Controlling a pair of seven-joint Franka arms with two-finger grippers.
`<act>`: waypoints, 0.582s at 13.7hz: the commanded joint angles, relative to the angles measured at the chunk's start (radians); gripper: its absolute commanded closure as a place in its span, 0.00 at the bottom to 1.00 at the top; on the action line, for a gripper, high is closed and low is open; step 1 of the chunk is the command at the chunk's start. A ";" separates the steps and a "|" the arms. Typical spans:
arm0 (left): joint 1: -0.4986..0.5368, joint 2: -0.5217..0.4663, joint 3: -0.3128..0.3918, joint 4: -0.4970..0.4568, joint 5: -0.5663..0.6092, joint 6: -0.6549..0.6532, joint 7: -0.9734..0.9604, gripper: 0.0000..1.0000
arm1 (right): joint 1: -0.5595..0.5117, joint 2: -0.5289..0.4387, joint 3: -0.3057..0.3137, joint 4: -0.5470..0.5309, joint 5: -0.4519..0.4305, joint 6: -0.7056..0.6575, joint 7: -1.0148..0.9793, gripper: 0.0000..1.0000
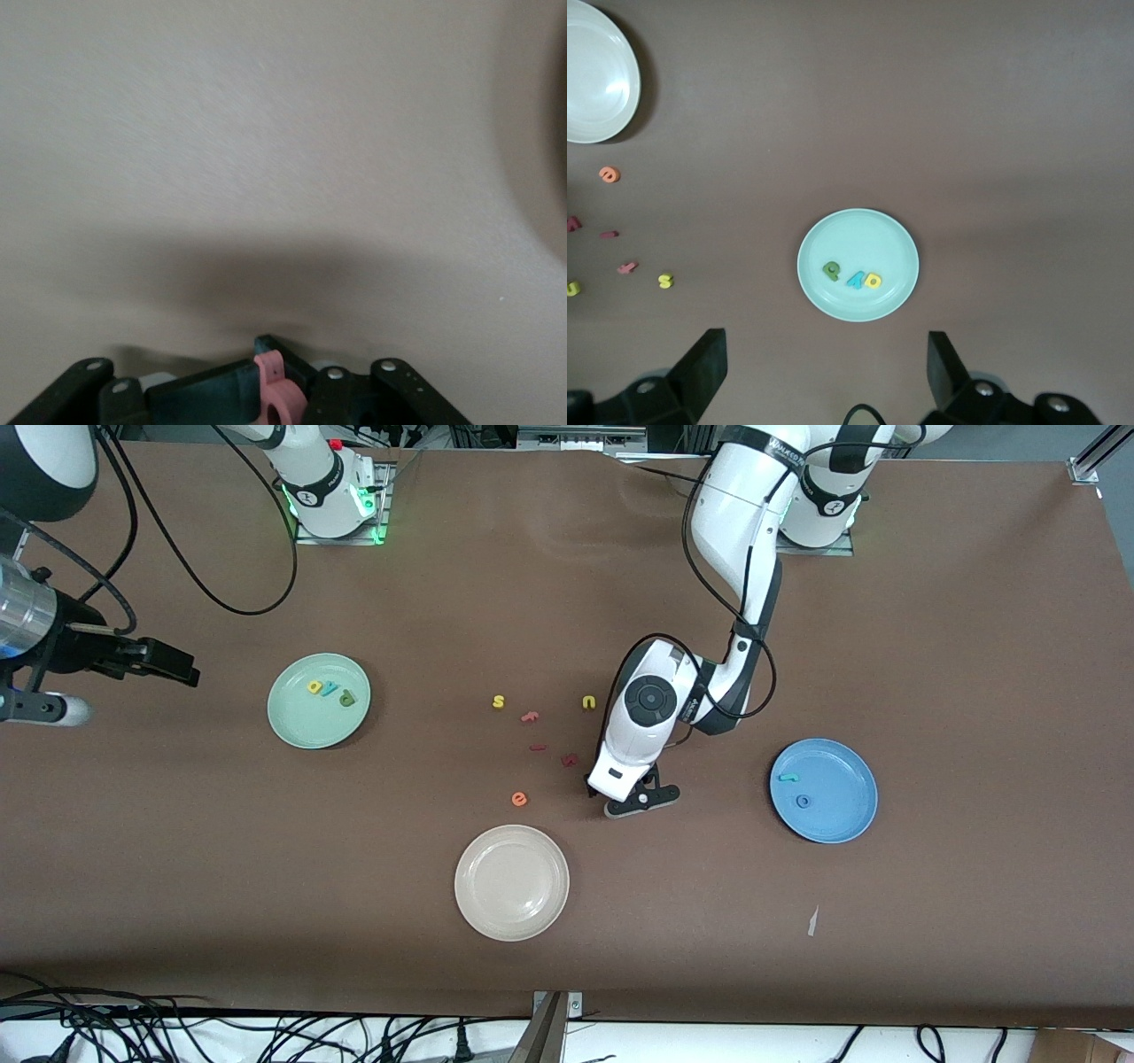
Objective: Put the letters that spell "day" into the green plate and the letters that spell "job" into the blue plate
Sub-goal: 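Carry the pink d onto the blue plate and open the left gripper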
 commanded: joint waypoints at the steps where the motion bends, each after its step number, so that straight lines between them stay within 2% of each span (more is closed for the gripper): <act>1: 0.105 -0.117 -0.015 -0.033 0.039 -0.127 0.134 1.00 | -0.191 -0.151 0.245 -0.175 -0.087 0.083 -0.011 0.00; 3: 0.174 -0.164 -0.023 -0.035 0.039 -0.196 0.215 1.00 | -0.297 -0.206 0.405 -0.215 -0.161 0.098 -0.008 0.00; 4: 0.207 -0.190 -0.034 -0.047 0.039 -0.216 0.264 1.00 | -0.343 -0.234 0.451 -0.247 -0.161 0.105 -0.002 0.00; 6: 0.293 -0.258 -0.064 -0.114 0.041 -0.228 0.366 0.99 | -0.371 -0.249 0.457 -0.286 -0.152 0.166 -0.012 0.00; 8: 0.397 -0.318 -0.101 -0.193 0.042 -0.245 0.470 0.99 | -0.376 -0.248 0.457 -0.284 -0.146 0.167 -0.014 0.00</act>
